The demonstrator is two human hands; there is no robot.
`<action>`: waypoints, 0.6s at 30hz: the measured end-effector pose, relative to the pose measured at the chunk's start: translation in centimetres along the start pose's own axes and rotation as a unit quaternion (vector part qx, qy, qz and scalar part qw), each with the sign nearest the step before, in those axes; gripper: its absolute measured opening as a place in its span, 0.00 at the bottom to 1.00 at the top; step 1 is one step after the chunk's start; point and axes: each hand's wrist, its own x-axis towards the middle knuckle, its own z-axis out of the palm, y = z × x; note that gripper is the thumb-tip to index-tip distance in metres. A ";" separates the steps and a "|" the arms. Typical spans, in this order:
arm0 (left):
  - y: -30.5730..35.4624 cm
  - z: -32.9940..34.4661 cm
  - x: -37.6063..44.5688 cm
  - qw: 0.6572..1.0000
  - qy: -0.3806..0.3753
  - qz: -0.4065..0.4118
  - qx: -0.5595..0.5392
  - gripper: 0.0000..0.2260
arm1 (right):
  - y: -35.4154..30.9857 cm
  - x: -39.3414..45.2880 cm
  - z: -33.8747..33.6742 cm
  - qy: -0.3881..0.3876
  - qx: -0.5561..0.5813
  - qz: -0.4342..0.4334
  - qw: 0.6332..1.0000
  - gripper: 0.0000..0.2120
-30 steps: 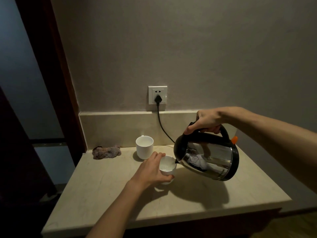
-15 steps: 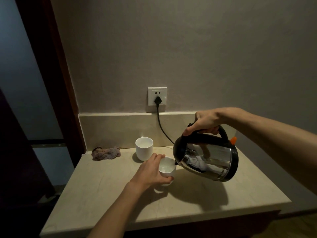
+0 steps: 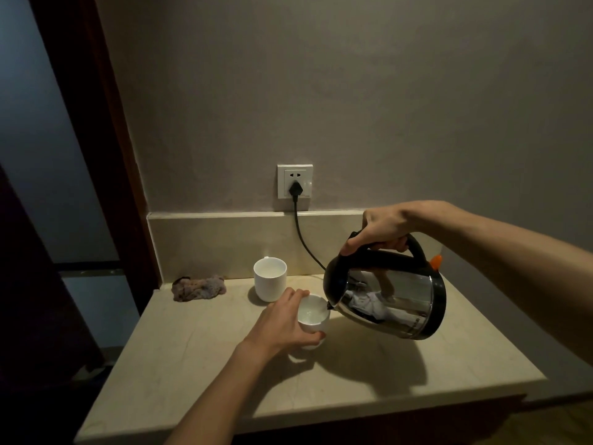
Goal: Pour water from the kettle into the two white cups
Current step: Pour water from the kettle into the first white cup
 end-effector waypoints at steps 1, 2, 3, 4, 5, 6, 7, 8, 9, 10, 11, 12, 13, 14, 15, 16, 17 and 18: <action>0.0 0.0 0.0 1.000 0.001 0.000 0.000 0.42 | 0.0 0.0 0.0 0.001 0.000 0.001 1.000 0.22; 0.0 0.0 0.0 1.000 0.001 -0.001 0.000 0.42 | -0.1 0.1 0.0 0.001 0.001 0.002 1.000 0.22; 0.0 0.0 0.0 1.000 0.000 -0.001 0.000 0.42 | -0.1 0.1 0.0 0.000 0.002 0.003 1.000 0.22; 0.0 0.0 0.0 1.000 -0.002 -0.002 0.000 0.42 | -0.1 0.2 0.0 0.000 0.003 0.004 1.000 0.22; 0.0 0.0 0.0 1.000 -0.003 -0.002 -0.001 0.42 | -0.1 0.2 0.0 -0.001 0.003 0.005 1.000 0.22; 0.1 0.0 0.0 1.000 -0.002 -0.002 -0.001 0.42 | -0.1 0.2 0.0 -0.002 0.004 0.005 1.000 0.21; 0.1 -0.1 0.0 1.000 -0.002 -0.002 -0.002 0.42 | -0.1 0.2 0.0 -0.004 0.004 0.004 1.000 0.21; 0.1 -0.1 0.0 1.000 -0.001 -0.001 -0.003 0.42 | -0.1 0.1 0.0 -0.005 0.005 0.003 1.000 0.21; 0.1 -0.1 0.0 1.000 -0.001 0.000 -0.003 0.42 | -0.1 0.1 0.0 -0.006 0.005 0.002 1.000 0.22; 0.1 -0.1 0.0 1.000 -0.002 0.001 -0.004 0.42 | -0.1 0.1 0.0 -0.006 0.004 0.002 1.000 0.21; 0.1 -0.1 0.0 1.000 -0.004 0.000 -0.007 0.42 | -0.2 0.1 0.0 -0.005 0.004 0.003 1.000 0.21; 0.1 -0.1 0.0 1.000 -0.005 -0.001 -0.009 0.42 | -0.2 0.2 -0.1 -0.004 0.002 0.003 1.000 0.22; 0.1 -0.1 -0.1 1.000 -0.006 -0.001 -0.010 0.42 | -0.3 0.2 -0.1 -0.003 -0.001 0.004 1.000 0.22; 0.1 -0.1 -0.1 1.000 -0.005 -0.001 -0.009 0.42 | -0.4 0.2 -0.1 -0.003 -0.003 0.005 1.000 0.22; 0.1 -0.1 -0.1 1.000 -0.005 -0.001 -0.009 0.42 | -0.4 0.3 -0.1 -0.002 -0.004 0.005 1.000 0.22; 0.1 -0.1 -0.1 1.000 -0.006 -0.001 -0.009 0.42 | -0.5 0.3 -0.1 -0.001 -0.005 0.005 1.000 0.22; 0.1 -0.1 0.0 1.000 -0.005 -0.001 -0.009 0.42 | -0.5 0.3 0.0 0.000 -0.005 0.005 1.000 0.22; 0.1 -0.2 -0.1 1.000 -0.004 0.000 -0.008 0.42 | -0.5 0.3 0.0 0.001 -0.006 0.006 1.000 0.22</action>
